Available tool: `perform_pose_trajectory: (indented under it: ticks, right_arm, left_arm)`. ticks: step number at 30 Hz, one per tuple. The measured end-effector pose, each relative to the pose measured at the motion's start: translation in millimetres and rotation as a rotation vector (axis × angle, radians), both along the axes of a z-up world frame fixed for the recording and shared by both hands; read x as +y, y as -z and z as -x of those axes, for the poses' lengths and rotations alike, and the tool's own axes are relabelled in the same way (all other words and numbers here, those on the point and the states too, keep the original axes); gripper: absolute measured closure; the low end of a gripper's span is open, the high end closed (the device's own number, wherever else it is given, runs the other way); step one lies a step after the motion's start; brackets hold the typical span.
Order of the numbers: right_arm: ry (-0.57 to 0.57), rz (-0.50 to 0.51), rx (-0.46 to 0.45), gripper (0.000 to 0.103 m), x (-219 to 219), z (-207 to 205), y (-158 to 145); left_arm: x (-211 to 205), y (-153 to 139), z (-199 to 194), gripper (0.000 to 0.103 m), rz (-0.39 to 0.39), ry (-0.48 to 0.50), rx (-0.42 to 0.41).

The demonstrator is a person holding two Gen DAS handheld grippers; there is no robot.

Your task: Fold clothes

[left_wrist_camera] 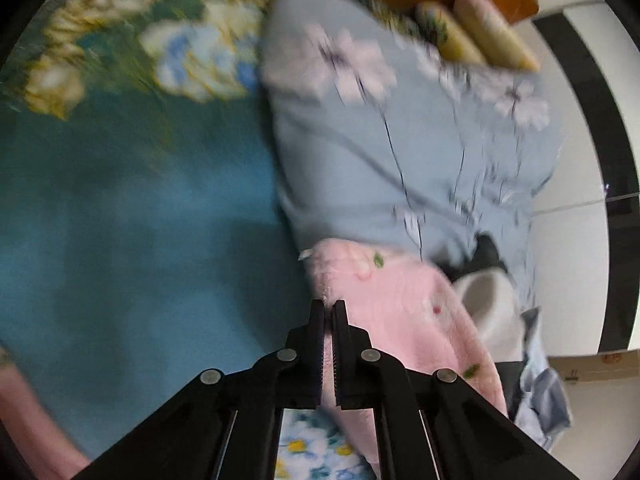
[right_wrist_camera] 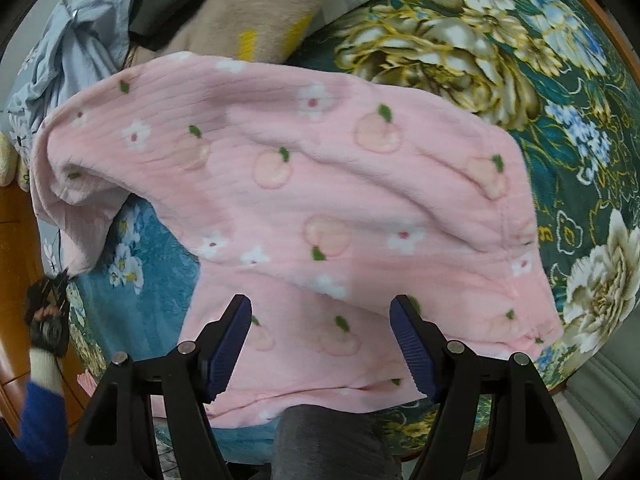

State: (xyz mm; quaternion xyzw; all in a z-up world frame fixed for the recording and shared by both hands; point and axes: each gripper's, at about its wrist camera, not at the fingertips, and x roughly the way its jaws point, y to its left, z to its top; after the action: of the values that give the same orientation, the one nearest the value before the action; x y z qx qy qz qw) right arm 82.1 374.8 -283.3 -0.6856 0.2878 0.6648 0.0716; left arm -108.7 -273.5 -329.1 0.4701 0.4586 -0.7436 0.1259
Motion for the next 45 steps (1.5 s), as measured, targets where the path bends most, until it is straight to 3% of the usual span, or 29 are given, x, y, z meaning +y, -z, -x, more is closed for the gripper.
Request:
perform_pose_trajectory:
  ticks: [4, 7, 11, 18, 20, 22, 24, 29, 31, 34, 36, 38, 39, 45]
  right_arm:
    - [0.002, 0.013, 0.0, 0.03, -8, -2, 5]
    - [-0.002, 0.018, -0.007, 0.03, -12, -7, 8]
    - [-0.002, 0.015, -0.013, 0.03, -12, -14, 7]
    - [0.072, -0.026, 0.04, 0.03, 5, -37, -23]
    - [0.114, -0.037, 0.068, 0.03, 11, -52, -34]
    - [0.155, -0.048, 0.086, 0.03, 15, -74, -42]
    - [0.193, -0.057, 0.094, 0.03, 18, -97, -45]
    - [0.317, -0.063, 0.049, 0.03, 21, -165, -39]
    - [0.371, -0.061, 0.032, 0.03, 25, -192, -39]
    - [0.386, -0.103, 0.017, 0.03, 29, -215, -44]
    - [0.399, -0.12, 0.003, 0.03, 31, -225, -45]
    - [0.424, -0.115, -0.001, 0.03, 32, -231, -44]
    - [0.439, -0.11, 0.0, 0.03, 32, -232, -44]
    - [0.396, -0.084, 0.017, 0.03, 15, -220, -41]
  left_arm:
    - [-51, -12, -42, 0.099, 0.094, -0.041, -0.035]
    - [-89, 5, -64, 0.099, 0.109, -0.104, -0.132]
    - [-101, 26, -68, 0.099, 0.062, -0.146, -0.216]
    - [-77, 3, -59, 0.093, 0.015, 0.015, -0.193]
    - [-77, -3, -64, 0.084, 0.007, 0.042, -0.178]
    - [-83, -9, -85, 0.063, 0.005, 0.052, -0.168]
    - [-96, -11, -119, 0.061, -0.004, 0.032, -0.189]
    - [-134, 2, -206, 0.059, -0.031, -0.074, -0.332]
    - [-146, 14, -244, 0.058, -0.089, -0.139, -0.388]
    - [-145, 37, -294, 0.057, -0.284, -0.242, -0.423]
    - [-139, 50, -317, 0.055, -0.442, -0.33, -0.391]
    - [-130, 63, -325, 0.042, -0.557, -0.405, -0.326]
    - [-122, 69, -323, 0.036, -0.577, -0.406, -0.322]
    - [-77, 103, -318, 0.036, -0.707, -0.442, -0.311]
